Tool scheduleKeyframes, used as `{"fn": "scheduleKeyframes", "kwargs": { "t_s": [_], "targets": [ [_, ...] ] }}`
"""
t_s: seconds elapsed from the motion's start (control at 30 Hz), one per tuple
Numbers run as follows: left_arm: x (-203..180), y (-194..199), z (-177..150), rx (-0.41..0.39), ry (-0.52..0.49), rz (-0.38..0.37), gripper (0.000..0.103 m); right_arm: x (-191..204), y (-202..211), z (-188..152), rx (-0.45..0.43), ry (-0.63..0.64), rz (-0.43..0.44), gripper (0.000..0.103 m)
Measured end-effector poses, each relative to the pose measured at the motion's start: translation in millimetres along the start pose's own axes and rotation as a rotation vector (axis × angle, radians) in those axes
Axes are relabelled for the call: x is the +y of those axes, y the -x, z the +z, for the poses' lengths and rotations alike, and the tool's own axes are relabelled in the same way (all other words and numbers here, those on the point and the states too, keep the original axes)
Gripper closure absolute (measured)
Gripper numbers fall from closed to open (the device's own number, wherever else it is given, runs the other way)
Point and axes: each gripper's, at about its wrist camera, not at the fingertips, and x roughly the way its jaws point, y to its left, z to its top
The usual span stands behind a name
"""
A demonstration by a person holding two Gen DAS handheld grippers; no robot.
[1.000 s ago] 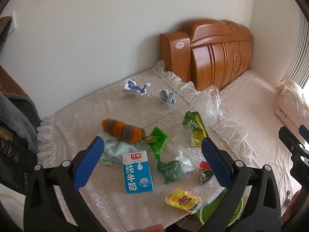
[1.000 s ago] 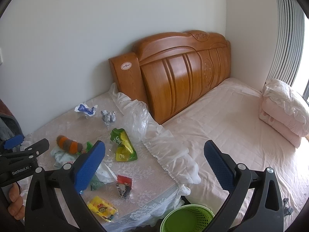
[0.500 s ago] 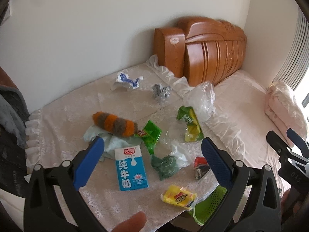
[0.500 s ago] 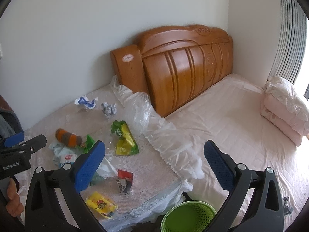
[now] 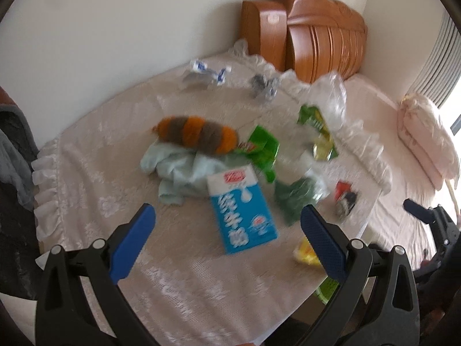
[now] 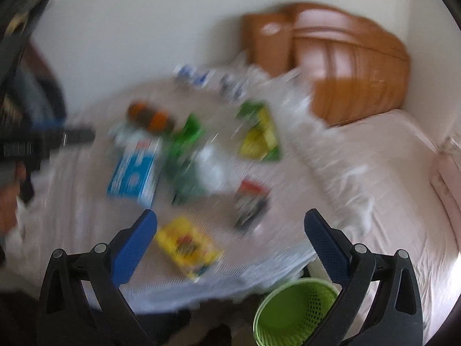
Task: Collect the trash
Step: 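Grasp the blue milk carton with the left tool while the right tool grasps the yellow Minion bag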
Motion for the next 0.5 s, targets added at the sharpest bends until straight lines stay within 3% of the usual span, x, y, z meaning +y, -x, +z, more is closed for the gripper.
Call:
{"fn": "scheduleKeyframes", "kwargs": {
  "t_s": [0.13,0.5],
  "targets": [
    [5,-14,-8,0.033,-0.022,0.003,0.006,17,-21,-21,0.067,0.034,0.024,0.002],
    [-19,-76,0,0.13,0.003,-0.011,0.006,10,-21,-35,0.086,0.064,0.044,0.002]
  ]
}}
